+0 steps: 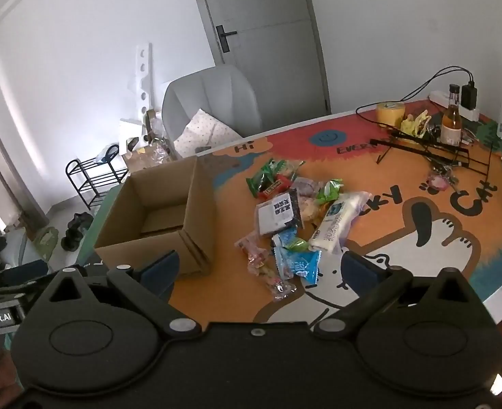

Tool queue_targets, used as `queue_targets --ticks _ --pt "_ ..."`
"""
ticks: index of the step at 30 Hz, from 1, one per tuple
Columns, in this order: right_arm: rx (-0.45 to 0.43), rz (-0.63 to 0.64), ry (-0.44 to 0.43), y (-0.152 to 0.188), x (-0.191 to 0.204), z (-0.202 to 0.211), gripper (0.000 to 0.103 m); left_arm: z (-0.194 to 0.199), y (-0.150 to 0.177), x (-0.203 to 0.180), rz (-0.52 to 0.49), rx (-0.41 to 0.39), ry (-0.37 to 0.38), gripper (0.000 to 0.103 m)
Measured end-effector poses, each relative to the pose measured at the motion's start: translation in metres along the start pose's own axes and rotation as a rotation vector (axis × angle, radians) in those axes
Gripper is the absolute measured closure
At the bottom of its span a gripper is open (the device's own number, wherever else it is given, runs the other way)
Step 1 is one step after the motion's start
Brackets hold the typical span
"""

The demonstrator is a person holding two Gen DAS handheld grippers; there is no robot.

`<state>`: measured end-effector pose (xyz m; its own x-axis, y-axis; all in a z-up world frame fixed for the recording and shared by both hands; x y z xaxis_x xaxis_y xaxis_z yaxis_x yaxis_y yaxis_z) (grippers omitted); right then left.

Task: Organize snacks

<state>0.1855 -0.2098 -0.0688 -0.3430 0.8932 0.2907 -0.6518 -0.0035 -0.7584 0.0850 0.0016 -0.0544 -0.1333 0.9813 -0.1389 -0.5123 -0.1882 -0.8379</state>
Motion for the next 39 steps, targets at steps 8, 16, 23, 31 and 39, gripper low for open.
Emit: queue_targets --ticks 8,16,23,31,39 --pt "0.0 0.01 0.007 -0.0006 0.0033 0.0061 0.0 0.0019 0.0005 -0.0003 -0.009 0.0 0.002 0.0" --pt "0.014 0.014 0.014 0.0023 0.006 0.0037 0.0 0.0015 0.0012 -0.0009 -0.016 0.007 0.004 0.0" --pt "0.015 0.015 0.014 0.0027 0.0064 0.0034 0.0 0.0012 0.0038 -0.0005 -0.016 0.006 0.001 0.0" --pt "0.027 0.018 0.008 0.006 0.0083 0.0028 0.0 -0.0011 0.0065 0.0006 -0.016 0.012 0.001 0.0" --pt "0.028 0.013 0.008 0.0053 0.0062 0.0008 0.0 -0.0013 0.0065 0.0008 -0.016 0.012 0.001 0.0"
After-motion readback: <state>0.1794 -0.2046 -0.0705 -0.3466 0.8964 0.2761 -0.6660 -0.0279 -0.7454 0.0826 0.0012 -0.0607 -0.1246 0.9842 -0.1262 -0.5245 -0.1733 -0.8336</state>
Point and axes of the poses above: each gripper's, at about its wrist camera, not at the fingertips, and z roughly against the way its jaws point, x to its left, y to its underside, the point moved 10 cm from there along -z, roughly the way its jaws point, and after that the axes turned 2 degrees about -y, right-handed, at the moved point
